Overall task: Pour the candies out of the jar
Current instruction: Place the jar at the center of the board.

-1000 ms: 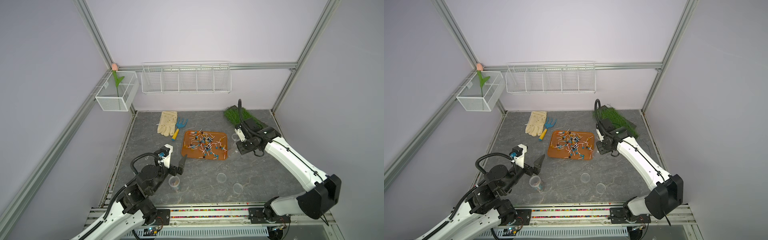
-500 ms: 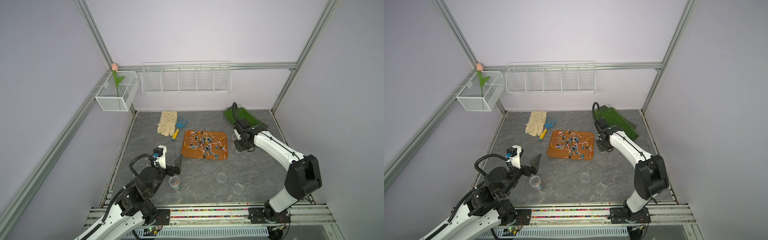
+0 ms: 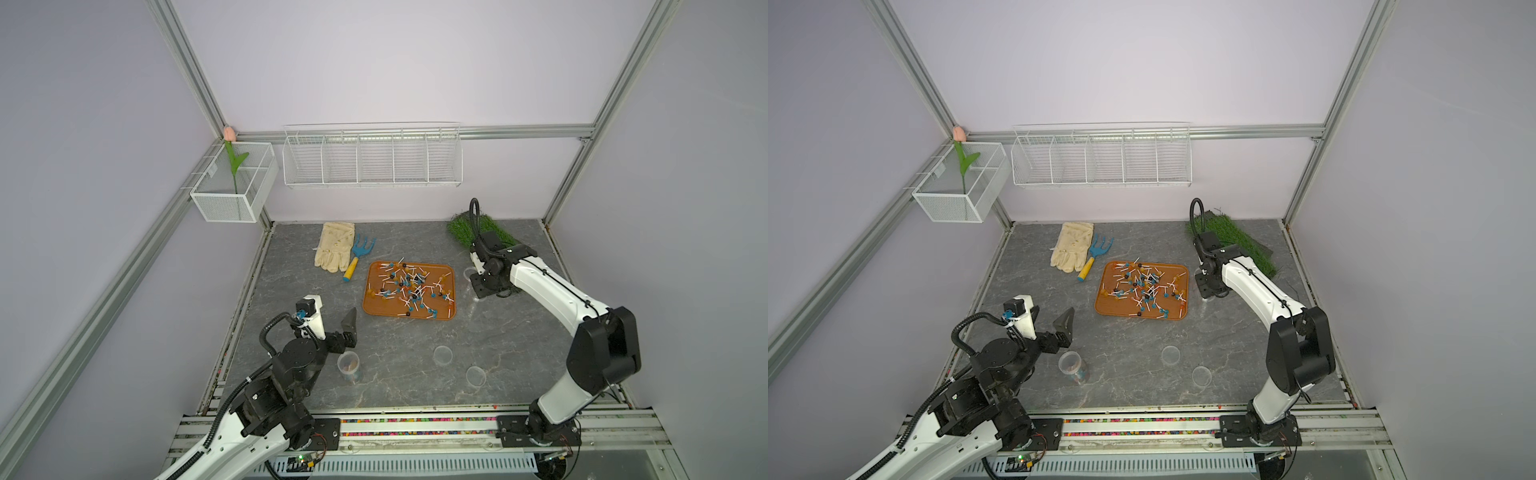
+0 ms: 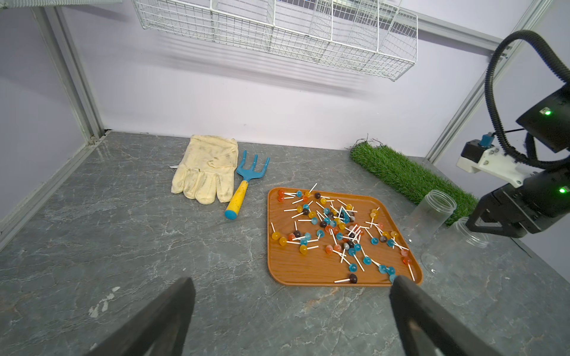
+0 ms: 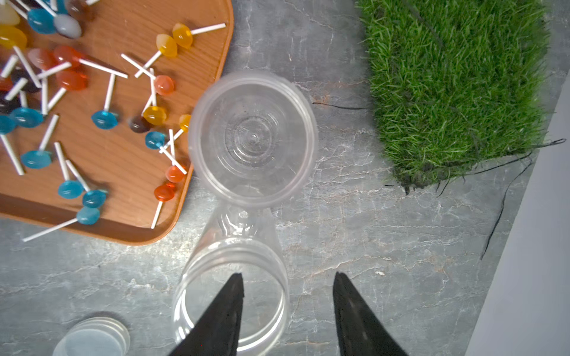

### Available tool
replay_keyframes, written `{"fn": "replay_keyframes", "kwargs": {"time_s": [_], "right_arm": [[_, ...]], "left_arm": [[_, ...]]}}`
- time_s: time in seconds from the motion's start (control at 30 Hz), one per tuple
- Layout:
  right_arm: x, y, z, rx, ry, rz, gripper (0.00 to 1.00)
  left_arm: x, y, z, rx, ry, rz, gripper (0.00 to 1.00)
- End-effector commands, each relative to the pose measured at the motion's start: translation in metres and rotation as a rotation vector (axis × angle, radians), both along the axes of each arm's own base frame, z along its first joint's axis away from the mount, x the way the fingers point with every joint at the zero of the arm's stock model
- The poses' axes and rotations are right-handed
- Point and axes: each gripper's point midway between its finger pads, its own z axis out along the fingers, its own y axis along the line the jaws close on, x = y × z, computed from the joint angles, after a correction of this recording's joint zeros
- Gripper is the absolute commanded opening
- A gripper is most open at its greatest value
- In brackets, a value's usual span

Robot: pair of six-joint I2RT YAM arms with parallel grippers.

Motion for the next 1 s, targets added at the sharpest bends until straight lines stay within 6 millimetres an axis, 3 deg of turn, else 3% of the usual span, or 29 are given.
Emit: {"fn": "replay_keyframes", "kwargs": {"time_s": [0.0,0.07,0.2,0.3,0.53,0.7,0.8,0.97], "right_arm": [[-0.009,0.0,0.047,0.053,-0.058,0.01,0.61],[-0.016,0.018,0.069,0.148,-0.087,0.066,0.67],[-0.044,0.087,0.116,0.39,-0.182,0.302,0.76],[-0.078,0.144,0.125,0.462,-0.227,0.516,0.81],[-0.15,0.257,0.091,0.582,-0.227,0.824,0.87],[-0.197,0.32,0.066,0.603,-0.189,0.972,0.92],[-0.215,0.348,0.046,0.594,-0.151,1.019,0.94],[-0.222,0.379,0.013,0.596,-0.097,1.029,0.97]], "left_arm": [[0.006,0.007,-0.01,-0.05,0.049,0.065,1.0],[0.01,0.011,-0.013,-0.058,0.085,0.088,1.0],[0.022,0.022,-0.014,-0.117,0.175,0.132,1.0],[0.037,0.027,-0.021,-0.221,0.267,0.138,0.99],[0.065,0.062,-0.061,-0.521,0.48,0.216,1.0],[0.068,0.059,-0.076,-0.555,0.547,0.209,1.0],[0.069,0.057,-0.082,-0.599,0.557,0.216,1.0],[0.068,0.054,-0.084,-0.679,0.544,0.21,1.0]]}}
